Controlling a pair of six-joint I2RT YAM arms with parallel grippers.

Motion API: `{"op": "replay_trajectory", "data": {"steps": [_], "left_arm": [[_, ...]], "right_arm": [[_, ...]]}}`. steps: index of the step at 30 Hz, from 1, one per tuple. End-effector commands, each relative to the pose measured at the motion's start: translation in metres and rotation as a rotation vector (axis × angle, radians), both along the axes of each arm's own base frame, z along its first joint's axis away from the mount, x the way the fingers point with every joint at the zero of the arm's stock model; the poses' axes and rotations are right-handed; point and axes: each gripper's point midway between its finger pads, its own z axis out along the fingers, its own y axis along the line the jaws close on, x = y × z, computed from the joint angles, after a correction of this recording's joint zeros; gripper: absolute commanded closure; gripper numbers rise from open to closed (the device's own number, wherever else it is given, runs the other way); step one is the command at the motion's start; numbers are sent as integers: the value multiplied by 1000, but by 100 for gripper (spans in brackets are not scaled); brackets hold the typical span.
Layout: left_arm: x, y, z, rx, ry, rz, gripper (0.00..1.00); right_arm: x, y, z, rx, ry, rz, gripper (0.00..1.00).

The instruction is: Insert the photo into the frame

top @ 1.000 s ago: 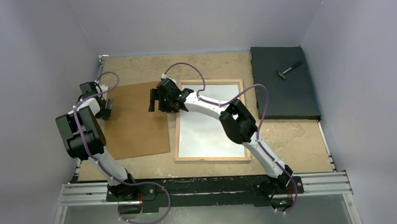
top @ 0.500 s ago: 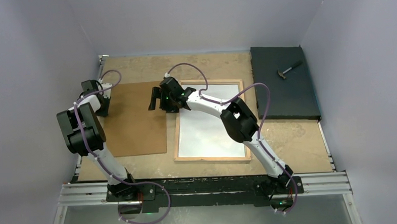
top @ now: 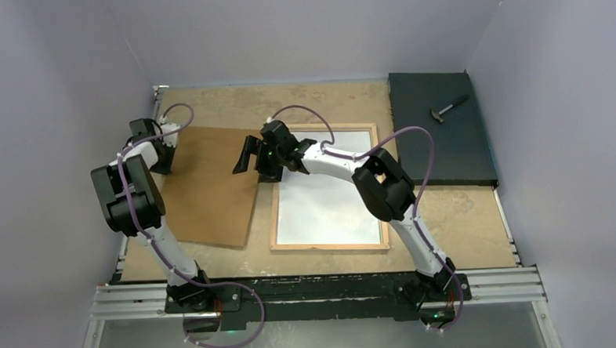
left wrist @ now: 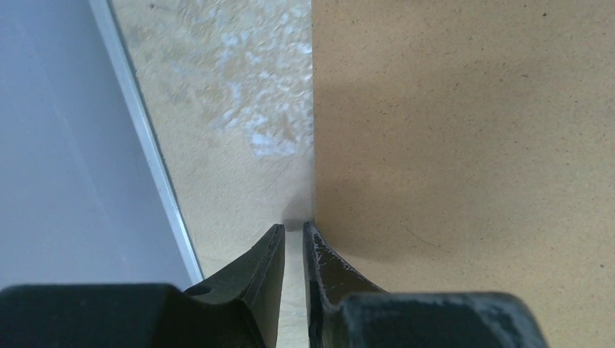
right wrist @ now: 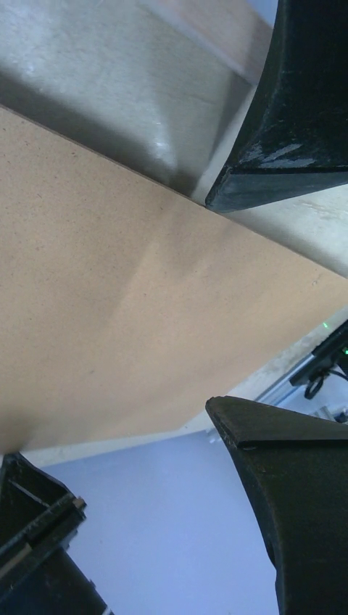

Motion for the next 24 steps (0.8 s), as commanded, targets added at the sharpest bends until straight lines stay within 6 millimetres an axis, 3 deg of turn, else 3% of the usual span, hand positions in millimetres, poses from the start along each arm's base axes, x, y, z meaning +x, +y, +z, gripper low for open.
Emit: {"op": "replay_trajectory", "data": {"steps": [1, 12, 24], "left_arm": [[-92, -107, -70, -355, 381, -100, 85], [-94, -128, -63, -312, 380, -150, 86], [-87, -174, -57, -283, 389, -245, 86]], "right_arm": [[1, 14, 97, 241, -100, 19, 2], [2, -10, 116, 251, -130, -23, 3], [5, -83, 102, 212, -112, -148, 3]]}}
